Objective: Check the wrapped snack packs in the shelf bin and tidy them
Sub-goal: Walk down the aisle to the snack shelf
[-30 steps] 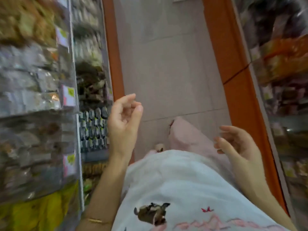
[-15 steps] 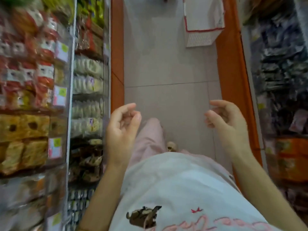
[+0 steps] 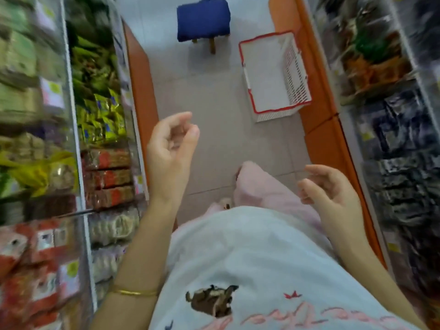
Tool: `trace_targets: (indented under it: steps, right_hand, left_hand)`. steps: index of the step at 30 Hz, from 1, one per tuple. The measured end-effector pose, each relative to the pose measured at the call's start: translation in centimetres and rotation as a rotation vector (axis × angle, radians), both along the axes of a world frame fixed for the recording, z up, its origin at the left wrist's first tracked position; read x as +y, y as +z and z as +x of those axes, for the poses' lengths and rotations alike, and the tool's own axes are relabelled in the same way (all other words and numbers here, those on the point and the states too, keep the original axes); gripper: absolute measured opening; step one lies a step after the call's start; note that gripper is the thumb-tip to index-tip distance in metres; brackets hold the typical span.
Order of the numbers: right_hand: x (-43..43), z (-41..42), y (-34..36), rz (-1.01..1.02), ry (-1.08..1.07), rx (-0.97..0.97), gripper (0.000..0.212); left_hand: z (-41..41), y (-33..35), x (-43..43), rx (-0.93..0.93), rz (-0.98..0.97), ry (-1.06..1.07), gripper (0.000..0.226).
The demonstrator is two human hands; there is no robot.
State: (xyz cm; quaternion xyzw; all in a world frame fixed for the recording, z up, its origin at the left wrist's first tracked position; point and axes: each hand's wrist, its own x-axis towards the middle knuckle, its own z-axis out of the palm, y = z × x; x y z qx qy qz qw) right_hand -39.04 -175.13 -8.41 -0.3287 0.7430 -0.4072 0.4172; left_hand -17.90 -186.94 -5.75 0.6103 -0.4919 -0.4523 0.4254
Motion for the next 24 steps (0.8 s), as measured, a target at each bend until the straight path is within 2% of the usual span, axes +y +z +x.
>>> trace_targets:
  steps: [5,15,20,24]
  right_hand:
    - [-14.2,-3.2,-1.5,-0.015,-0.075,-0.004,0.024]
    - [-46.6,-7.1,-0.3,-0.077,0.082,0.01,0.019]
    - [-60.3,-7.6,-1.5,-0.109,-0.044,-0.058,0.018]
    - [-67.2,-8.4,-2.2,-0.067,-0.231,-0.09,0.019]
  left_hand:
    - [-3.9,-0.4,-15.3,0.026,-0.008,-0.026,0.02]
    - [-5.8,-0.5,-36.8,-0.053,0.085,0.024,0.023]
    - [-7.2,-2.3,-51.9,-0.056,0.093,-0.1,0.023]
    - [-9.5,-2.1,-64.8,-0.071,0.108,-0.259,0.021]
